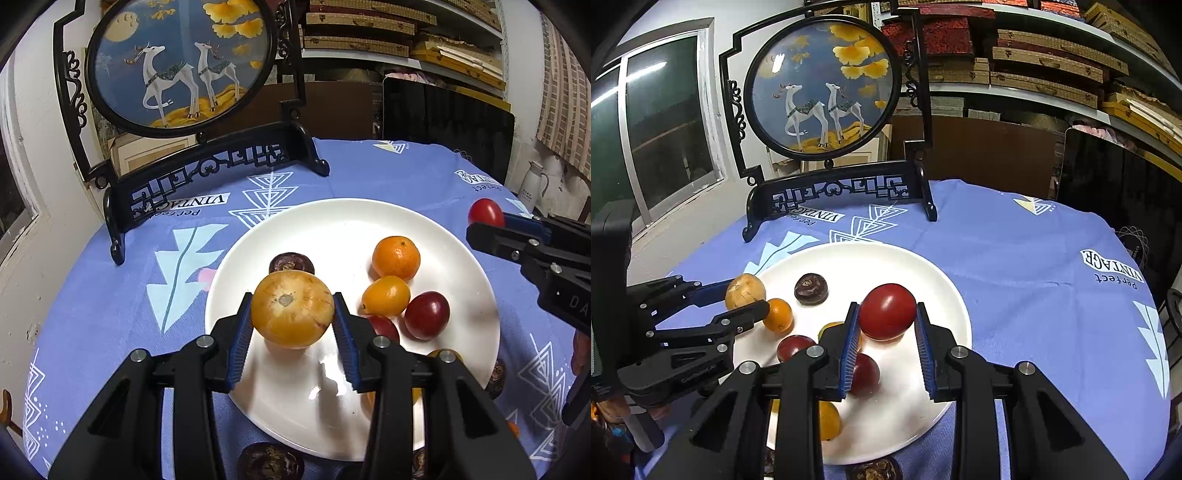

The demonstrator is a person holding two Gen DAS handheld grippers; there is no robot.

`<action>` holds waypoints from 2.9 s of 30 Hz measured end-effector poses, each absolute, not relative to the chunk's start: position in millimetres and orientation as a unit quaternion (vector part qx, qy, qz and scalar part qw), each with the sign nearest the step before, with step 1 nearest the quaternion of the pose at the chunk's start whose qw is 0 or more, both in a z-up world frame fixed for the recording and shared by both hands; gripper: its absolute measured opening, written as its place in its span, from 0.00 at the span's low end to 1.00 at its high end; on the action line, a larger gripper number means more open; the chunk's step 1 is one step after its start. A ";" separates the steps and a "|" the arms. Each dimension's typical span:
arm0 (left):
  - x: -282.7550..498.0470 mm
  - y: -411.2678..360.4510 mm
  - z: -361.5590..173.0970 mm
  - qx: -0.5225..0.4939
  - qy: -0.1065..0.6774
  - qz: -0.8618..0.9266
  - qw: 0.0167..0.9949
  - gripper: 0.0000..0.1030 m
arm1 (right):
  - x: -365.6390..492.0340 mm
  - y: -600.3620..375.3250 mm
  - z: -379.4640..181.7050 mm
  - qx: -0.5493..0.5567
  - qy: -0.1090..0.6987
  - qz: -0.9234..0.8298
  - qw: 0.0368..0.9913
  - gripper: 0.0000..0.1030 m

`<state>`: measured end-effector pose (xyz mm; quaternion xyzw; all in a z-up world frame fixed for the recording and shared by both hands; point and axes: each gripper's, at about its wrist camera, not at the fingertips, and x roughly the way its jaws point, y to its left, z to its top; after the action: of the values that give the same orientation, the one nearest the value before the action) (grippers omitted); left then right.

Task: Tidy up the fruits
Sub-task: 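Carry the red plum and yellow citrus onto the plate and release, then move both open grippers back toward the remaining fruits, then grasp a tangerine with the right gripper while the left gripper grasps a brown fruit, then carry the tangerine and brown fruit onto the plate and release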

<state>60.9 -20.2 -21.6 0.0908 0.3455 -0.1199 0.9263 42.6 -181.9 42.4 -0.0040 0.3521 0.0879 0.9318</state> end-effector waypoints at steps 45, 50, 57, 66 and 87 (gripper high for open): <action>-62.7 78.4 -2.3 0.111 0.301 -0.125 0.939 0.84 | -78.2 -160.2 -20.9 0.032 0.483 0.128 0.866 0.44; -85.5 57.0 -31.3 0.166 0.337 -0.184 0.908 0.84 | -90.1 -160.3 -16.3 0.029 0.483 0.124 0.866 0.43; -56.6 25.8 -63.0 0.161 0.389 -0.192 0.886 0.63 | -110.8 -164.3 -2.5 0.019 0.471 0.126 0.873 0.43; -48.6 31.2 -71.1 0.126 0.425 -0.200 0.874 0.41 | -111.7 -158.6 -10.5 0.017 0.478 0.137 0.868 0.43; -12.4 13.0 33.2 0.116 0.298 -0.155 0.935 0.41 | -74.4 -154.3 73.1 -0.006 0.383 0.148 0.912 0.43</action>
<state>-12.4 13.0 33.2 0.1157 0.2981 -0.1553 0.9347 -74.4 -154.3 73.1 -0.0055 0.3827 0.1479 0.9120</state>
